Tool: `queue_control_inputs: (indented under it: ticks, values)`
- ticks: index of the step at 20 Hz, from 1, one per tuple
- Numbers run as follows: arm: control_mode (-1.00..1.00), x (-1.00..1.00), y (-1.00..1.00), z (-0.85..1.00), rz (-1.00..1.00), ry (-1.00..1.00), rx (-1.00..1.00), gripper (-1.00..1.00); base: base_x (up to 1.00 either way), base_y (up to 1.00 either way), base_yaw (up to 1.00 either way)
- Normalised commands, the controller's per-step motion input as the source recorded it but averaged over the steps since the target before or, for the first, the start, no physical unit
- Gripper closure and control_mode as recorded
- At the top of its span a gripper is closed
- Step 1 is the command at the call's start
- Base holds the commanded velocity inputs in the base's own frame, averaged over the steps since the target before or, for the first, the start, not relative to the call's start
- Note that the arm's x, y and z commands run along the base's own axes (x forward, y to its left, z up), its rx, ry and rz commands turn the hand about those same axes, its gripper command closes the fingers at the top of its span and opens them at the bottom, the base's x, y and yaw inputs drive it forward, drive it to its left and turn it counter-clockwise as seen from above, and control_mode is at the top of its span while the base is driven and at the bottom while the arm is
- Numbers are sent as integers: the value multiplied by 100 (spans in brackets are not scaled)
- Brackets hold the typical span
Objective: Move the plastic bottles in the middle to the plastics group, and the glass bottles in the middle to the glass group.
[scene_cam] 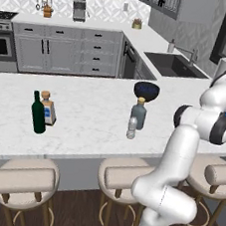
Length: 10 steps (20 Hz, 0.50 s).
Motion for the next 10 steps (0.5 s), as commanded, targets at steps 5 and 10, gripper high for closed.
queue_control_inputs:
  ticks: [5,10]
  values:
    - [-100,-49,100,-3,0,0,-11,-100,0,0,0]
    - [-100,-9,98,12,0,-2,-4,-100,0,0,0]
